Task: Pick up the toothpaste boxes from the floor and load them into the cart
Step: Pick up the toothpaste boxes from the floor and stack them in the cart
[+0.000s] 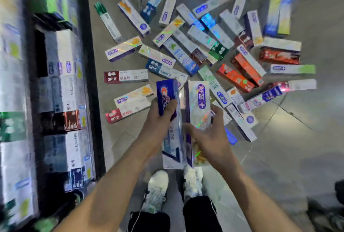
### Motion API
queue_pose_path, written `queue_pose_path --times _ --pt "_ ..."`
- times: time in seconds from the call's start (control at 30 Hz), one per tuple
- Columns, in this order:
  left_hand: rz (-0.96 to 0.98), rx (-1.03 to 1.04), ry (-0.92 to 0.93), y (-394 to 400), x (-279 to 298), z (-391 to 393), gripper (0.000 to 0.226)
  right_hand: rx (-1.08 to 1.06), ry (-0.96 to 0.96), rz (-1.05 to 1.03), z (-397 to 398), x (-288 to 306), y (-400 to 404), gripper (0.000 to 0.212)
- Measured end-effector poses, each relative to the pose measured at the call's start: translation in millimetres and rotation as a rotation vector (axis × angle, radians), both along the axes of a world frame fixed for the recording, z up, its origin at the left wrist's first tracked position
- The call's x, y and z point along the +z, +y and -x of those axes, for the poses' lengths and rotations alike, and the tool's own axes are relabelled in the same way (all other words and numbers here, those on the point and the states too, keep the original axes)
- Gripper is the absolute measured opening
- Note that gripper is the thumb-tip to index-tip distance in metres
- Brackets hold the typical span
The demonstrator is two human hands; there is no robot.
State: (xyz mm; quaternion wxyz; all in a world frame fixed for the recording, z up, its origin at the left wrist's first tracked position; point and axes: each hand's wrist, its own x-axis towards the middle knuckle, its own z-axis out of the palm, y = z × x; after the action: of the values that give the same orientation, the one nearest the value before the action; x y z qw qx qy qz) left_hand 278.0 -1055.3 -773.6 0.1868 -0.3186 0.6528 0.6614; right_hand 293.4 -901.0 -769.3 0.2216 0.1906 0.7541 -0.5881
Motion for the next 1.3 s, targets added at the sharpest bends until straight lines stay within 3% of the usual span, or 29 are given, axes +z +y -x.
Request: queue_pose_path --times 0.1,0.33,0.47,0.67,0.93,1.3 --pt "-0.064 -0.078 0.051 6.1 72.4 -8.2 0.032 -0.090 0.067 0.105 -9.2 80.8 9.7 0.061" --pt "0.029 -0.164 0.356 61.5 255.6 -42.5 0.048 -0.305 0.155 0.085 -69.8 258.1 41.5 0.069" --pt "-0.018 -0.337 0.453 103.9 347.8 -68.2 0.059 -0.479 0.255 0.093 -116.5 359.2 67.2 0.060" --pt "-0.187 -0.540 0.503 168.9 460.6 -124.9 0.043 -0.681 0.369 0.038 -212.0 467.6 112.7 0.058" --pt "-0.345 -0.960 0.473 282.2 537.3 -241.0 0.038 -1.046 0.458 -0.072 -356.1 530.0 176.5 0.066" --pt "-0.317 -1.196 0.481 464.4 534.0 -409.6 0.036 -1.258 0.427 -0.155 -534.4 526.4 331.3 0.062"
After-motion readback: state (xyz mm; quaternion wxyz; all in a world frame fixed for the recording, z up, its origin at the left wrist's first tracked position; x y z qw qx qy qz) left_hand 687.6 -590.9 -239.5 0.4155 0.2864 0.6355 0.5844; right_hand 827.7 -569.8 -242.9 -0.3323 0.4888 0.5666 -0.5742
